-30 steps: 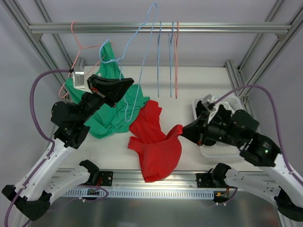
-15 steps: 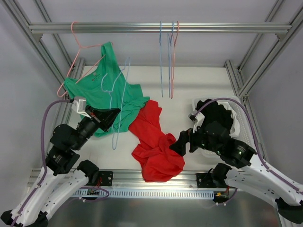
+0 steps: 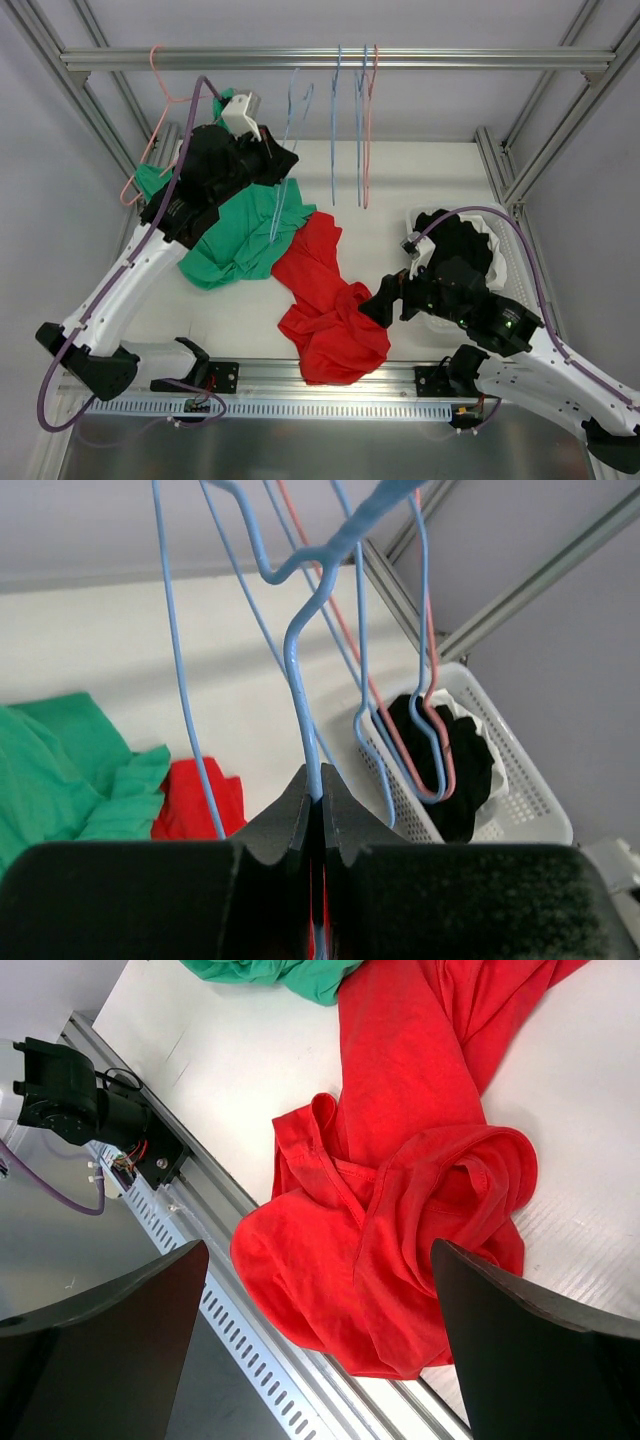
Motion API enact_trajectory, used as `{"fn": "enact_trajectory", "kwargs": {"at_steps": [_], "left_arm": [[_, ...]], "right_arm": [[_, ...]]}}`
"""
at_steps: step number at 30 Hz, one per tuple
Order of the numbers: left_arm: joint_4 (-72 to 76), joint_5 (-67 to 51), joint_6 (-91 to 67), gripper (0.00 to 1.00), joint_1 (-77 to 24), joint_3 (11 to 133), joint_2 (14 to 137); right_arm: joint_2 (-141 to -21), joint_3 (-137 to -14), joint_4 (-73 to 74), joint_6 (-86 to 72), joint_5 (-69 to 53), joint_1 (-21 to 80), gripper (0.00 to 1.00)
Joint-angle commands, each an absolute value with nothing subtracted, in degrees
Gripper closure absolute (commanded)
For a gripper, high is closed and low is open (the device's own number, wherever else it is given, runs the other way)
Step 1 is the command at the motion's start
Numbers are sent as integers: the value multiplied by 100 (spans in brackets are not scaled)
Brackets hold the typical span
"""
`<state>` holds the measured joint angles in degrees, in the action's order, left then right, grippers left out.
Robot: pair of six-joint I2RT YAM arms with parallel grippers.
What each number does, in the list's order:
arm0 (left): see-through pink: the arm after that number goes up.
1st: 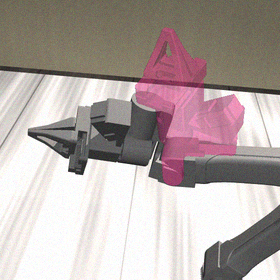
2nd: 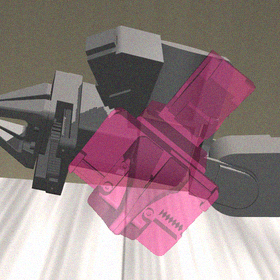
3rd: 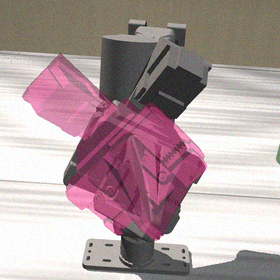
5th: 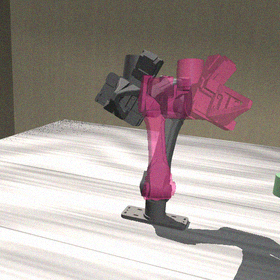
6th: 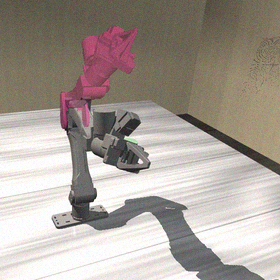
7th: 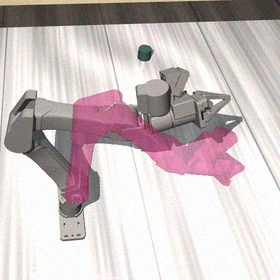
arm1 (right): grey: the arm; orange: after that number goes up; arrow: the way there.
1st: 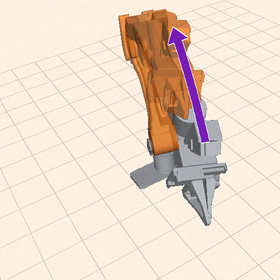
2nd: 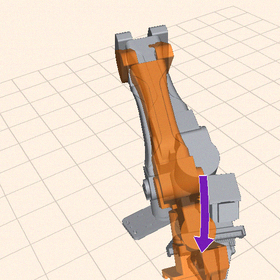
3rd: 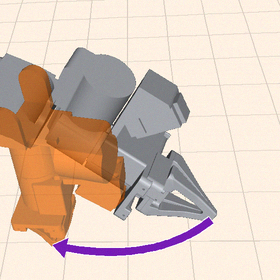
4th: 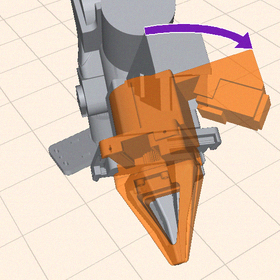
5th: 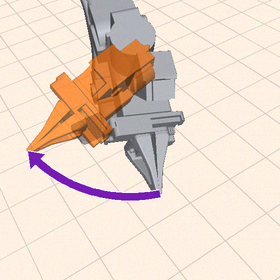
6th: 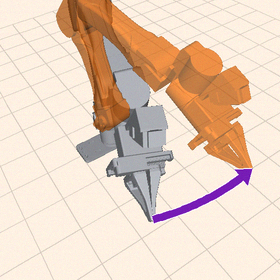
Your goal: Remove the tank top from the hanger
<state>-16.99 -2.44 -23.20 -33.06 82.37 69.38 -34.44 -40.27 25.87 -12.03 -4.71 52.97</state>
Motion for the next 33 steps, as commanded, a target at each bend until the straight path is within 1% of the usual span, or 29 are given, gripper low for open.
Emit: {"fn": "enact_trajectory", "kwargs": {"at_steps": [1,7,11,15,20,22,23,24,26,27,28,30,31,33], "left_arm": [[-1775,156,-2092,100,-3349,9183,7389],[-2021,456,-2162,100,-3349,10588,8603],[-2109,624,-2337,100,-3305,10976,9157],[-2136,580,-2636,100,-3226,10995,9422],[-2136,606,-2944,100,-3173,10539,9273],[-2127,615,-2979,76,-3173,10337,9097],[-2127,598,-2979,61,-3182,10292,8957],[-2127,589,-2971,44,-3173,10248,8860],[-2127,615,-2918,29,-3190,10064,8632],[-2127,641,-2883,18,-3182,9985,8352],[-2136,781,-2813,1,-3190,9723,8184],[-2144,1044,-2786,1,-3182,9301,7491],[-2145,1394,-2751,1,-3190,8794,7245],[-2214,1791,-2751,1,-3182,8221,6384]], "right_arm": [[-3401,-4017,2426,-1309,-395,5309,1],[-3375,-4052,2417,-1327,-378,5309,1],[-3340,-4052,2382,-1327,-378,5300,0],[-3322,-4034,2382,-1345,-413,5300,1],[-3383,-3920,2312,-1354,-518,5309,0],[-3506,-3885,2250,-1275,-580,5317,0],[-3716,-3911,2215,-1187,-554,5335,0],[-3857,-3946,2215,-1134,-484,5396,0],[-4182,-4034,2232,-1029,-63,5528,1],[-4497,-4104,2232,-1011,278,5746,0],[-4674,-4131,2163,-959,786,5870,1],[-5234,-4201,2049,-853,1211,6238,0],[-5456,-4219,1961,-818,1439,6327,1],[-5930,-4254,1566,-695,1494,6486,1]]}}
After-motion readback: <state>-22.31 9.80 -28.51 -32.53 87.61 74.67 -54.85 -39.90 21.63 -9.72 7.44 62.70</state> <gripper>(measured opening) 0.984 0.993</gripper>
